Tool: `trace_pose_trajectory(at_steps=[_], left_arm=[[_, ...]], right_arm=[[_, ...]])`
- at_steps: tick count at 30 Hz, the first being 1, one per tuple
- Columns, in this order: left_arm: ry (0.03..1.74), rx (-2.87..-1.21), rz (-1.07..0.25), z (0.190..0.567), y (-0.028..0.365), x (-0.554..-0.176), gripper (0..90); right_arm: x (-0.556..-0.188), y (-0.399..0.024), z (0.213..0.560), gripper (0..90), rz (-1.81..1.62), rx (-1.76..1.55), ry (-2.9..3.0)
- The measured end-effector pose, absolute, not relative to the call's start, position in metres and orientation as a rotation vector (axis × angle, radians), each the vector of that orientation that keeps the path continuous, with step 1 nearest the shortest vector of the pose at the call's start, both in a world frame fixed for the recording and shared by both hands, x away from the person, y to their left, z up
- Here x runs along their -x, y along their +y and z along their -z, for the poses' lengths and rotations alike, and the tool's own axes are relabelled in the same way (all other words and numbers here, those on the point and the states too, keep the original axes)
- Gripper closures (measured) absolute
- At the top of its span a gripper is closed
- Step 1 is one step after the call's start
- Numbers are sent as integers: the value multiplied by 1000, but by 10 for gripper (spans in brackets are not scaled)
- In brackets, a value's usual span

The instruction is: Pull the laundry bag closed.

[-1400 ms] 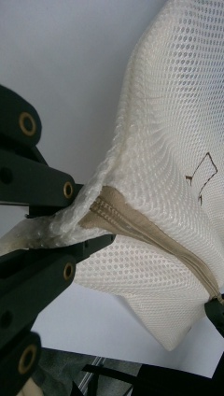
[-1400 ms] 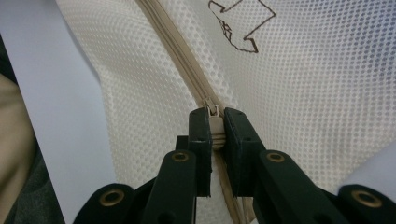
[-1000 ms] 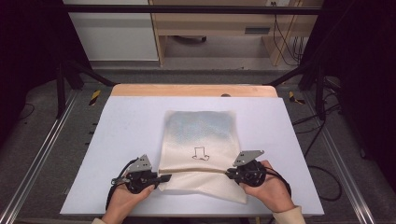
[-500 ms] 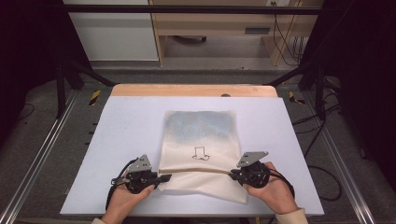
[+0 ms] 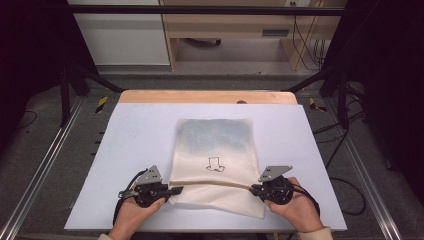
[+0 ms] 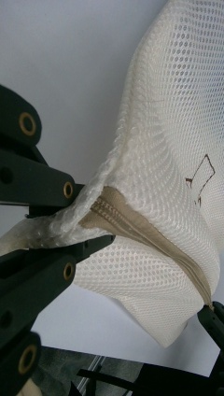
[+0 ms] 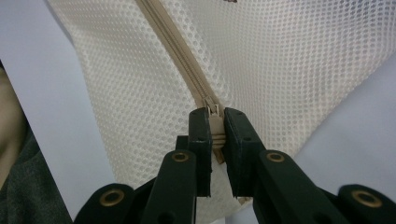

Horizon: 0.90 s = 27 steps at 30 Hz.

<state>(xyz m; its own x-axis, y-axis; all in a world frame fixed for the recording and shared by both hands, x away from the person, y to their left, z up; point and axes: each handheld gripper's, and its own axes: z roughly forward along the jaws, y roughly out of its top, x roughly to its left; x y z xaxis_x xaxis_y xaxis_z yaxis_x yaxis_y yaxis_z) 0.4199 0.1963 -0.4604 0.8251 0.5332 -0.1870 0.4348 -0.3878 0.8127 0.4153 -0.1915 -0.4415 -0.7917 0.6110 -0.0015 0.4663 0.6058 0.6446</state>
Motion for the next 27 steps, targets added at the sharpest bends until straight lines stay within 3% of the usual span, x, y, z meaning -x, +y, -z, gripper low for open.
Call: trace_pose_trajectory(at_steps=[27], left_arm=[[713, -2038, -135, 459, 198, -420, 854]], right_arm=[[-406, -211, 451, 820, -932, -958, 2607]])
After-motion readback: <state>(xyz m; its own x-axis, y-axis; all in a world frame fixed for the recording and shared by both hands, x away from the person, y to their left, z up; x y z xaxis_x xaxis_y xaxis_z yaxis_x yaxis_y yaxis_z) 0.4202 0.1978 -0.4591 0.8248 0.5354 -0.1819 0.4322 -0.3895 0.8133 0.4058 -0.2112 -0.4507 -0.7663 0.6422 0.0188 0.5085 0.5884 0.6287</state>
